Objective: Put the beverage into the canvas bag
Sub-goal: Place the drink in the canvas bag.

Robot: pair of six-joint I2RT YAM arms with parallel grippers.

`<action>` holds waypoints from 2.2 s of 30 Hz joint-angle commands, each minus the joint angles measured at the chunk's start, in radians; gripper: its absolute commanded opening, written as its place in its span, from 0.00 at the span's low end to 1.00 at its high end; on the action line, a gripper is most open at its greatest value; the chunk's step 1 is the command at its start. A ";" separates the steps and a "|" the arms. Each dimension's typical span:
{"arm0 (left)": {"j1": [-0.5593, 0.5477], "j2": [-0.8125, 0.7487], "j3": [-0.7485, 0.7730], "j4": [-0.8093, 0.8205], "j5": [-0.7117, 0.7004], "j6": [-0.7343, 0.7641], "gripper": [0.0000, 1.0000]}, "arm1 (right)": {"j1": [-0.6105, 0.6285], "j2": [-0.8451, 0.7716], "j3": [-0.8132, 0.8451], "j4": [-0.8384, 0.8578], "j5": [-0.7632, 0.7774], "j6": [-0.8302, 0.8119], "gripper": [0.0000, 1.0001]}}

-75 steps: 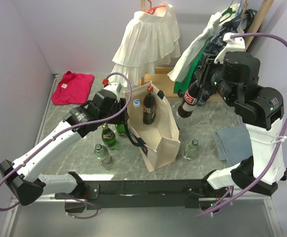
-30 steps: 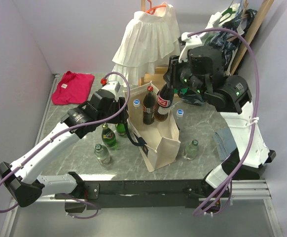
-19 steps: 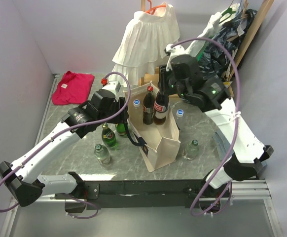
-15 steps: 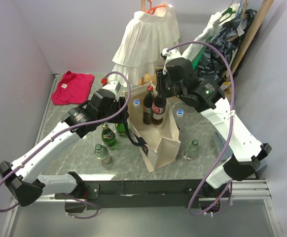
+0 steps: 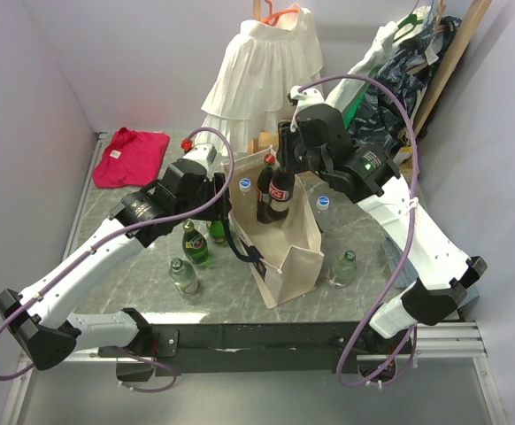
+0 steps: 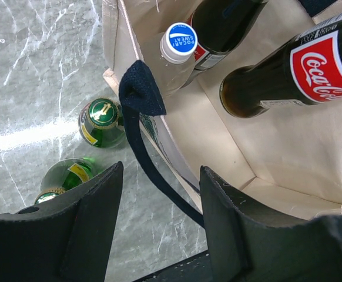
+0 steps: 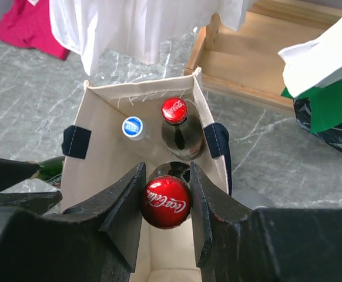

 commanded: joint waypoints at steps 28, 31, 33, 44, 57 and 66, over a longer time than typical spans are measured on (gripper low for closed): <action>0.000 -0.027 0.019 0.028 0.011 -0.010 0.59 | 0.006 -0.119 -0.209 0.298 0.045 0.020 0.00; 0.000 -0.028 0.022 0.028 0.014 -0.012 0.59 | 0.006 -0.114 -0.227 0.306 0.042 0.021 0.00; 0.000 -0.028 0.028 0.027 0.014 -0.013 0.59 | 0.006 -0.111 -0.242 0.317 0.040 0.020 0.00; 0.000 -0.022 0.057 0.020 0.012 -0.001 0.59 | 0.005 -0.102 -0.308 0.363 0.043 0.018 0.00; 0.000 -0.008 0.003 0.020 0.015 -0.007 0.50 | 0.006 -0.077 -0.339 0.390 0.042 0.020 0.00; 0.000 -0.010 -0.012 0.065 0.049 -0.009 0.51 | 0.005 -0.054 -0.328 0.387 0.035 0.021 0.00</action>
